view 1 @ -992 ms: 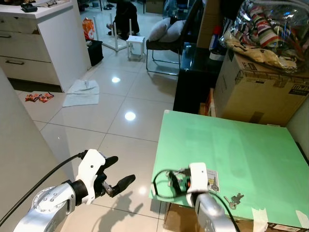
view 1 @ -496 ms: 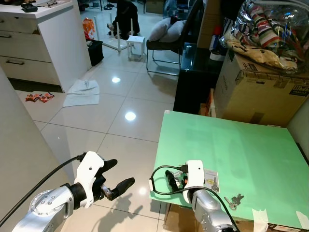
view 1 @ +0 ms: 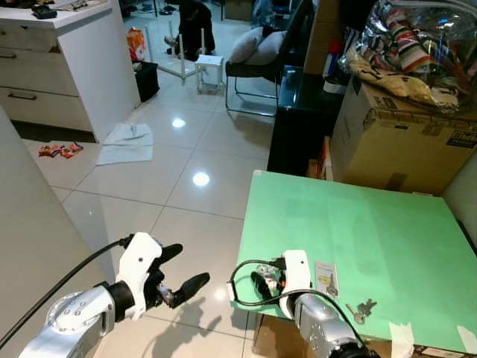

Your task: Hang keys on a hook

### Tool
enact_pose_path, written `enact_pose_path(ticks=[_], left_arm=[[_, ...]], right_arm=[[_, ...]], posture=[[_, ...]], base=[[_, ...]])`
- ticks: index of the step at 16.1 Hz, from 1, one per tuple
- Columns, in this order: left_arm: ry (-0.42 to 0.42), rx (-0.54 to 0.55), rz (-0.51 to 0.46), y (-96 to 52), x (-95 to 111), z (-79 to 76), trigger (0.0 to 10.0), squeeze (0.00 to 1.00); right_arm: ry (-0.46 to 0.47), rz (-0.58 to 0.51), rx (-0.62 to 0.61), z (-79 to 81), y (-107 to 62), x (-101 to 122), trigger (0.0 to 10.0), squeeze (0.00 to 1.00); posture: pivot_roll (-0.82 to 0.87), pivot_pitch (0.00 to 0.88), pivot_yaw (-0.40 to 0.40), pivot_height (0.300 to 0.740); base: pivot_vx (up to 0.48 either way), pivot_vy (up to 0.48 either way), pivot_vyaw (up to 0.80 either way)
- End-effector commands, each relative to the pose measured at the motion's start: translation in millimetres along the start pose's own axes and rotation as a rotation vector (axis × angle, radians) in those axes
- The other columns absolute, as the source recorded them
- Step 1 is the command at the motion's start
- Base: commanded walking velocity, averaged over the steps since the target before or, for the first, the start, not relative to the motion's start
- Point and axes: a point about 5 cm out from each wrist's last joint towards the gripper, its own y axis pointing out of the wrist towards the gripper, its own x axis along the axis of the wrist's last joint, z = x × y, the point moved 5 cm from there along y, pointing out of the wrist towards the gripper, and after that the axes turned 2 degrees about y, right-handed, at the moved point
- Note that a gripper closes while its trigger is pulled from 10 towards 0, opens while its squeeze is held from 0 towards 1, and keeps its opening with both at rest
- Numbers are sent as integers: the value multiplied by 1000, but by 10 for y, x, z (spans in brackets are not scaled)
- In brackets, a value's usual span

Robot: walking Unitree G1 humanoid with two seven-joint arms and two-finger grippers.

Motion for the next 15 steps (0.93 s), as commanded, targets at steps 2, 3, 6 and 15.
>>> enact_pose_path(ticks=[2,3,6,15], left_arm=[[-8,-8,-4,11,8,-40,10000,0],[-10,-10,-4,17,9,-46,10000,0],[-12,-12,-4,33,10,-50,10000,0],[-11,-21,-4,123,14,-50,10000,0]], right_arm=[[-3,30,-3,-18,4,-49,9294,0],[-4,35,-9,-30,10,-47,0,0],[22,67,2,-17,16,-82,0,0],[33,101,13,-7,19,-140,0,0]], posture=[[84,32,-10,740],[84,32,-10,740],[84,32,-10,740],[58,27,-5,740]], base=[[0,0,0],[0,0,0],[0,0,0],[0,0,0]])
